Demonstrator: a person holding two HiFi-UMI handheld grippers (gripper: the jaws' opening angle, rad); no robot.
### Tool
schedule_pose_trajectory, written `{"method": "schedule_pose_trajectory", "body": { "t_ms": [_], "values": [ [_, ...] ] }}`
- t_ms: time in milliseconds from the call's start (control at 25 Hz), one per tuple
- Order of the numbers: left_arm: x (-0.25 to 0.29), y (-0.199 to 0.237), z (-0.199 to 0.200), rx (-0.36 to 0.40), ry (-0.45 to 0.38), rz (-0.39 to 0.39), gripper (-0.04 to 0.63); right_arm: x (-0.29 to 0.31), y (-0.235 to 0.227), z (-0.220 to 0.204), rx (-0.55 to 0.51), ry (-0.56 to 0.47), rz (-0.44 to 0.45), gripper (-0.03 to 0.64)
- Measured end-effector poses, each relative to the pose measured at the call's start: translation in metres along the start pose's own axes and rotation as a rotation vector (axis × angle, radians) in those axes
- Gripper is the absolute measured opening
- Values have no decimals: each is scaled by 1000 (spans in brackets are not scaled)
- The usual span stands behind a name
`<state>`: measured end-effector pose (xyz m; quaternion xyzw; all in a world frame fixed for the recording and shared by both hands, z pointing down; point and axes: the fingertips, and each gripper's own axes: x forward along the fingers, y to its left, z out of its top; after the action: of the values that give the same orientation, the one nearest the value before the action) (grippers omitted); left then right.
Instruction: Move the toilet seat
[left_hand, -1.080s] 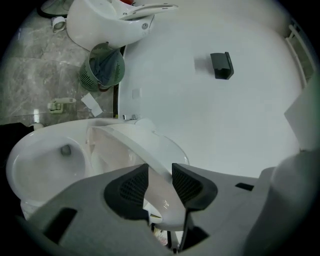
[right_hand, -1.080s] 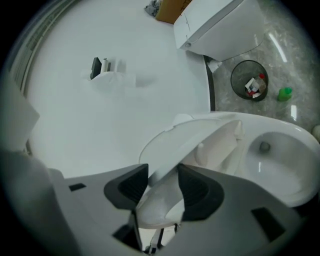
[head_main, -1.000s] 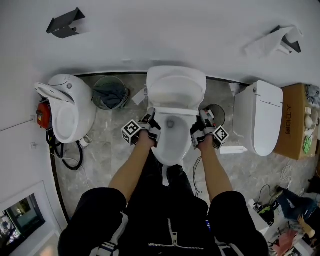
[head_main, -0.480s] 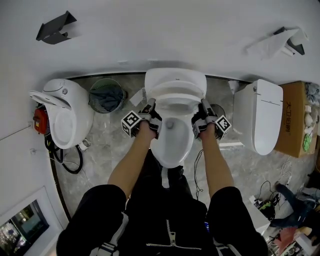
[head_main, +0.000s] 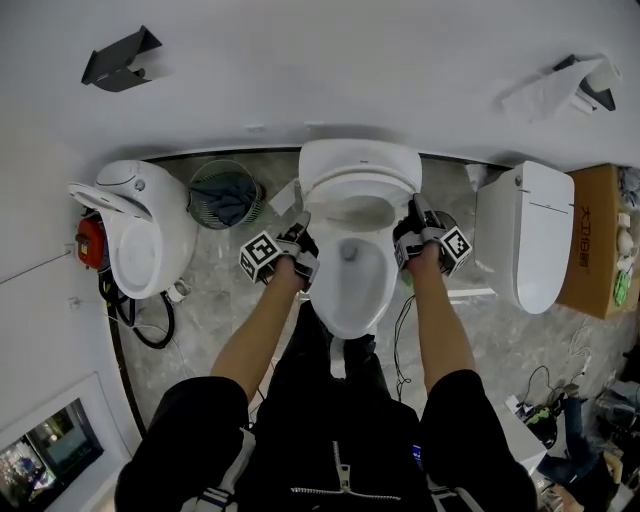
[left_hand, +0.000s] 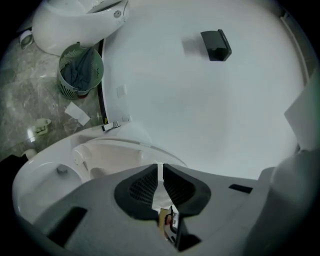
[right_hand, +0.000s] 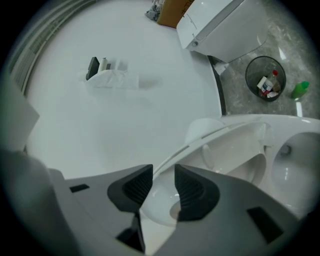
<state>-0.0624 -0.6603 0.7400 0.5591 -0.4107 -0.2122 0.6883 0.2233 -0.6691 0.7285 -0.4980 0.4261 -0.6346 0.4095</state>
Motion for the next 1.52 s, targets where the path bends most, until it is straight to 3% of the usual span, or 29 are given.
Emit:
{"method": "schedule_pose_trajectory", "body": {
  "t_ms": [240, 320, 600, 840, 1080, 1160, 1320, 1520],
  "values": [
    [-36, -3, -18, 163, 30, 10, 3, -33, 18, -1, -94, 49, 48, 87],
    [-47, -11, -28, 217, 35, -1, 3, -51, 26, -3, -133, 60, 51, 41],
    [-93, -61, -86, 566, 51, -16, 3, -124, 71, -19, -522, 151, 71, 3],
    [-145, -122, -123, 860, -15, -34, 2, -187, 112, -44, -931, 224, 129, 3],
    [-187, -157, -159, 1222, -20, 1, 2, -238, 140, -83, -1298, 247, 179, 2],
    [-194, -168, -167, 1300, -17, -18, 2, -252, 149, -92, -1381, 229, 190, 2],
    [-209, -185, -179, 1445, 7, -61, 2, -284, 165, -101, -1427, 146, 207, 2],
    [-226, -209, -185, 1539, -5, -115, 2, -311, 185, -123, -1575, 105, 259, 2]
  ]
}}
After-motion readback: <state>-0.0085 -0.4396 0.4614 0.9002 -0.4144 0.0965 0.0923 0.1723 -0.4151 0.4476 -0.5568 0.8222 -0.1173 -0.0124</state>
